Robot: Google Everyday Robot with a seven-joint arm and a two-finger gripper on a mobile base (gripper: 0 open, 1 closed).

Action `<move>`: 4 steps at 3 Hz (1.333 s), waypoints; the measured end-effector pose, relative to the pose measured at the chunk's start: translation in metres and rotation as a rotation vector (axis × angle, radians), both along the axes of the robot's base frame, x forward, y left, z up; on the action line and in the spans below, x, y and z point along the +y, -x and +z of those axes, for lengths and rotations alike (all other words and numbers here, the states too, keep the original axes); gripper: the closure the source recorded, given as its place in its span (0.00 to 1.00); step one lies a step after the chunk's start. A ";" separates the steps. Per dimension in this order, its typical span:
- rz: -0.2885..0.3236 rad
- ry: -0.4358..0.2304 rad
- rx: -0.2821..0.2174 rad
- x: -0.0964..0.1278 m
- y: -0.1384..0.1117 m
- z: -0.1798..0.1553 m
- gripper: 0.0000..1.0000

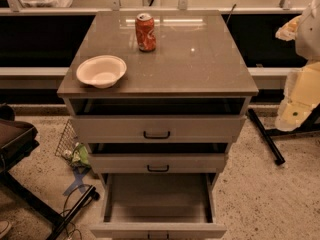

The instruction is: Close bottom drawer

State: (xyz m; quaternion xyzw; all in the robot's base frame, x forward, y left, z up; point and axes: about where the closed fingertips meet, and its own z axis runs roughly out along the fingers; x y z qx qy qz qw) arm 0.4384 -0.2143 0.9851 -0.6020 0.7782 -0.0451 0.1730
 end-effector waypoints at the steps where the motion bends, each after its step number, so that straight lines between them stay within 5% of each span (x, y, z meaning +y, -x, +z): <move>1: 0.000 0.000 0.000 0.000 0.000 0.000 0.00; 3: 0.068 -0.042 -0.031 0.010 0.012 -0.051 0.00; 4: 0.094 -0.125 -0.021 0.002 0.021 -0.127 0.00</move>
Offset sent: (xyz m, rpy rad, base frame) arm -0.0005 0.0144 -0.0427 0.0097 -0.0234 0.0666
